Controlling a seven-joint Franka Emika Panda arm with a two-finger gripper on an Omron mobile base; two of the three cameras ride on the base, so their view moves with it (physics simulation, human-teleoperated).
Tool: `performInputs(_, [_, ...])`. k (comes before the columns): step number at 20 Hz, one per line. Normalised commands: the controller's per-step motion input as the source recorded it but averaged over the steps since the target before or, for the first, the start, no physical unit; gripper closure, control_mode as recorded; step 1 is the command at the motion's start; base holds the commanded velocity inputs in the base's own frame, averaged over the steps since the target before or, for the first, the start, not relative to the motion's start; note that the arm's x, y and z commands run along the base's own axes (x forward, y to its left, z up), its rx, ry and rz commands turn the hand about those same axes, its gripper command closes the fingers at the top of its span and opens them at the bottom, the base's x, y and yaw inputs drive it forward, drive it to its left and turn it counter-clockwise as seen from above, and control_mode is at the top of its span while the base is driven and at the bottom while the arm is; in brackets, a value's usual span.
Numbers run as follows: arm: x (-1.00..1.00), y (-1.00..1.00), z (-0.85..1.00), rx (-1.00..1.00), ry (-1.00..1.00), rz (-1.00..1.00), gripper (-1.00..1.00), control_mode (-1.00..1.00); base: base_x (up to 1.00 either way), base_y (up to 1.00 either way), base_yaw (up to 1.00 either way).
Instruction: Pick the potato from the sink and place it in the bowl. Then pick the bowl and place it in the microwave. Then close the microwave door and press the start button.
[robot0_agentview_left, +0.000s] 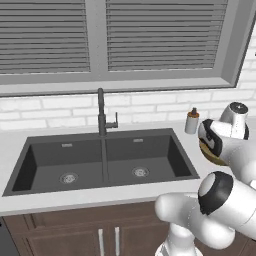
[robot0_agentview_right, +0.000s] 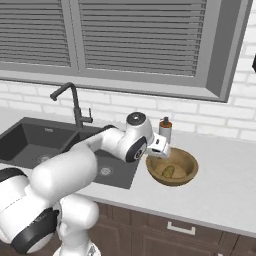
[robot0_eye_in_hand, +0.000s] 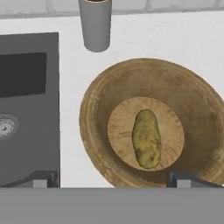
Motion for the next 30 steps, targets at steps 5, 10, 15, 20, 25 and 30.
performInputs(5, [0.04,0.0,-0.04,0.07,0.01,0.03,-1.0,-1.0,0.0,0.0,0.0])
performInputs(10, [0.19,0.03,-0.15,0.0,0.05,0.07,-1.0,-1.0,0.0,0.0,0.0])
performInputs(15, [0.26,0.15,-0.05,-0.02,0.09,0.01,-1.0,-1.0,0.0,0.0,0.0])
performInputs(20, [0.19,0.13,-0.05,-0.06,0.09,0.0,-1.0,-1.0,0.0,0.0,0.0])
performInputs(25, [0.2,0.01,-0.2,-0.05,0.03,0.01,-1.0,-1.0,0.0,0.0,0.0])
performInputs(30, [0.18,0.0,-0.33,0.0,0.01,0.05,-1.0,-1.0,0.0,0.0,0.0])
